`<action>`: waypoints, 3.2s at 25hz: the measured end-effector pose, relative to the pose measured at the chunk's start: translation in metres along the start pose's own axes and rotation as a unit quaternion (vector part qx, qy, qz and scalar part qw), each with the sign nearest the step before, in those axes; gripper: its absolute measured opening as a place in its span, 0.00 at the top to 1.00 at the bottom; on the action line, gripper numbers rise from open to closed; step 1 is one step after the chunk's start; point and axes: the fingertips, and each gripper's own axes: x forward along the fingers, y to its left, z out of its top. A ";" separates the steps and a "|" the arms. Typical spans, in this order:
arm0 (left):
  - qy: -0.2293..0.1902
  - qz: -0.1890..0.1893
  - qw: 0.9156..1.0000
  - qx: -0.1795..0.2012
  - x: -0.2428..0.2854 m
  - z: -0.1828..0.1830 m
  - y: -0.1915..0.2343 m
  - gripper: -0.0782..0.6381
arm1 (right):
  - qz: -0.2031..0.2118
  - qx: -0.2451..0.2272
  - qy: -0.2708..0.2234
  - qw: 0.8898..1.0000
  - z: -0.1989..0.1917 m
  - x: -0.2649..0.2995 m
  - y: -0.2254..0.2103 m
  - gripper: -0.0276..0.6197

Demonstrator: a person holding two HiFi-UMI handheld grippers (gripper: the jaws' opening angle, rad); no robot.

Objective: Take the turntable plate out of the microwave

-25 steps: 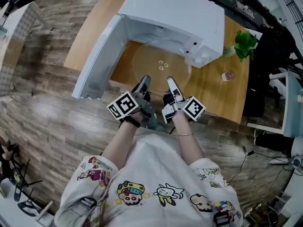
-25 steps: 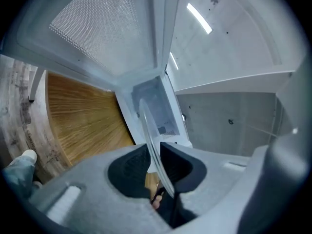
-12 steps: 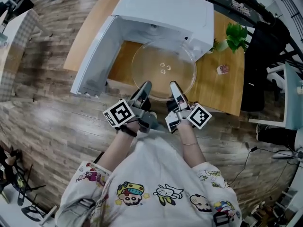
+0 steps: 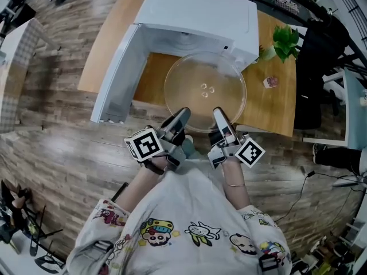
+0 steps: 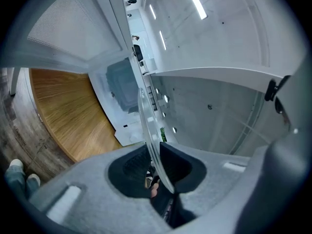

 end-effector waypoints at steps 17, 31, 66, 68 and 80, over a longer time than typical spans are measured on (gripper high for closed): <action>0.033 -0.048 0.998 0.023 -0.001 0.016 -0.024 0.81 | 0.018 -0.023 0.005 1.000 0.006 0.008 0.028 0.83; 0.027 -0.053 0.998 0.023 0.002 0.023 -0.030 0.81 | 0.023 -0.023 0.012 0.999 0.009 0.013 0.031 0.83; 0.027 -0.044 0.999 0.015 0.003 0.031 -0.021 0.81 | 0.019 -0.015 0.028 0.999 0.006 0.024 0.025 0.83; 0.028 -0.042 0.999 0.014 0.003 0.032 -0.018 0.81 | 0.018 -0.014 0.028 0.999 0.005 0.026 0.025 0.83; 0.026 -0.034 0.999 0.008 0.002 0.031 -0.015 0.81 | 0.018 -0.010 0.030 0.999 0.005 0.026 0.024 0.83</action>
